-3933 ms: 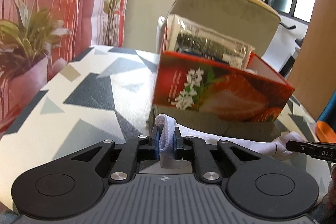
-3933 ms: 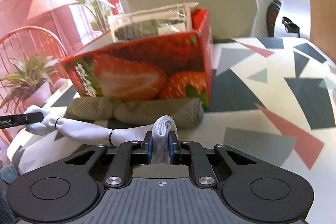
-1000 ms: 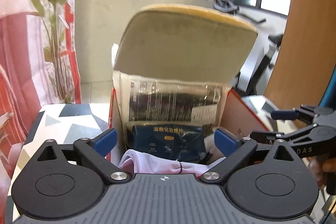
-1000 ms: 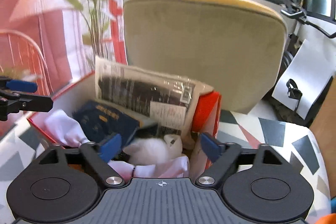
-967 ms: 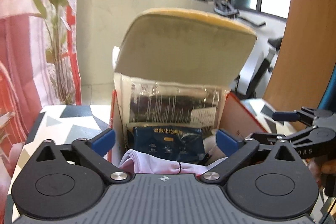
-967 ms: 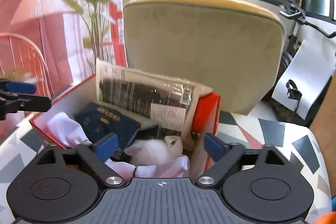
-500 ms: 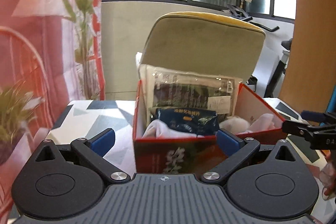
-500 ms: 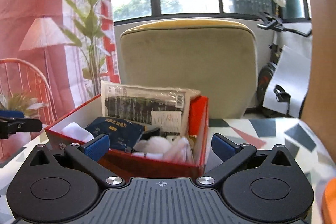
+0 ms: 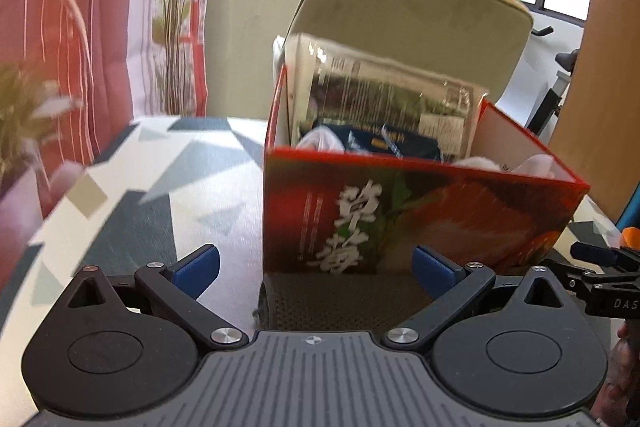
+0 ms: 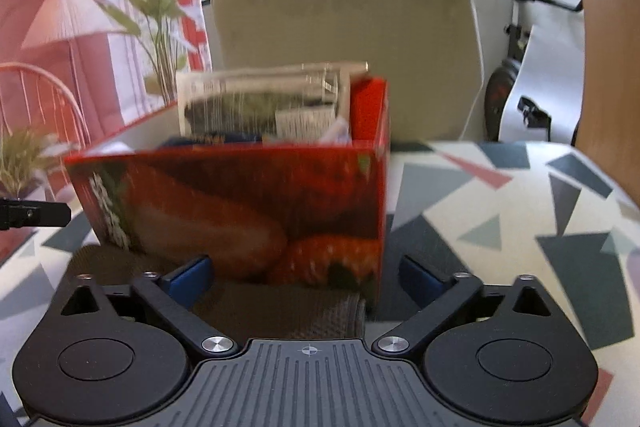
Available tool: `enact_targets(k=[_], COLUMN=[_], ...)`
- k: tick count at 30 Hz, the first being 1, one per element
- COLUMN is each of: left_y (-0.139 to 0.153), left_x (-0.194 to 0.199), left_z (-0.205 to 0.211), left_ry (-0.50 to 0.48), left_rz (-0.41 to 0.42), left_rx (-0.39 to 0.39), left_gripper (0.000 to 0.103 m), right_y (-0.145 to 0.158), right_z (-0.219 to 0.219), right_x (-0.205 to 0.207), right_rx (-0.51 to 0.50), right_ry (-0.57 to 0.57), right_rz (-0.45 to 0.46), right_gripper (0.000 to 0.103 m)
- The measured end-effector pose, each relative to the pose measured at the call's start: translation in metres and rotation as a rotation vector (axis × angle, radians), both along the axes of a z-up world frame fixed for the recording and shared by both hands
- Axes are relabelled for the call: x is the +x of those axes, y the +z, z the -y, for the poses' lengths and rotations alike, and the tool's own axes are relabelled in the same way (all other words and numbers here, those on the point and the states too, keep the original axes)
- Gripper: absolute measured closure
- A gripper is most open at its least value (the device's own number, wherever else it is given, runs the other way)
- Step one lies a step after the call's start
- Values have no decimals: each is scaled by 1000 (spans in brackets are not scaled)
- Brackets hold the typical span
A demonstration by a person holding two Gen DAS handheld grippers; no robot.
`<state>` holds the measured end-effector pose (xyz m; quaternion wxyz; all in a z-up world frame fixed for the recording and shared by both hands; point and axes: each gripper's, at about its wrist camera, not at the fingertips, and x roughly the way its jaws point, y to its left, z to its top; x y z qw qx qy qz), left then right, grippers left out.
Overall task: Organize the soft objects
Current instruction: 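Move the right tool down to the grey knit towel beside the box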
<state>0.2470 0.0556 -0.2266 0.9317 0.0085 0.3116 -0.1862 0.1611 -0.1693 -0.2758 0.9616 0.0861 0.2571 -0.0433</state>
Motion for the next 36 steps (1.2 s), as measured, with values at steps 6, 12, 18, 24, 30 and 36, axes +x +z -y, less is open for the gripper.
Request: enact_targets(k=[6,12,18,24,30,36], left_y=[-24,-41,-58,-62,-64,-63], left_x=[11,19,19,22,22,18], left_z=[5,6,5,-2,2,0], left_ry=[9,18,23,38,40,47], left_rz=[-29,-56,-70,-84,-73,-69], left_rx=[16,0,-22,-64,-53,-63], left_gripper=[5,11,20,21,21,31], right_y=[-16,-32,-37,-40,-40,-39], right_z=[3,9,14,17,16,16], right_x=[10,15,17,23,24,24], right_rx=[28,53,85,105,98,90], right_ry=[-8,-41,-25,-13,-13,-14], right_rz=[-28,-82,-97,-111,-112,-114], right_gripper=[21,29,35,33,33,35])
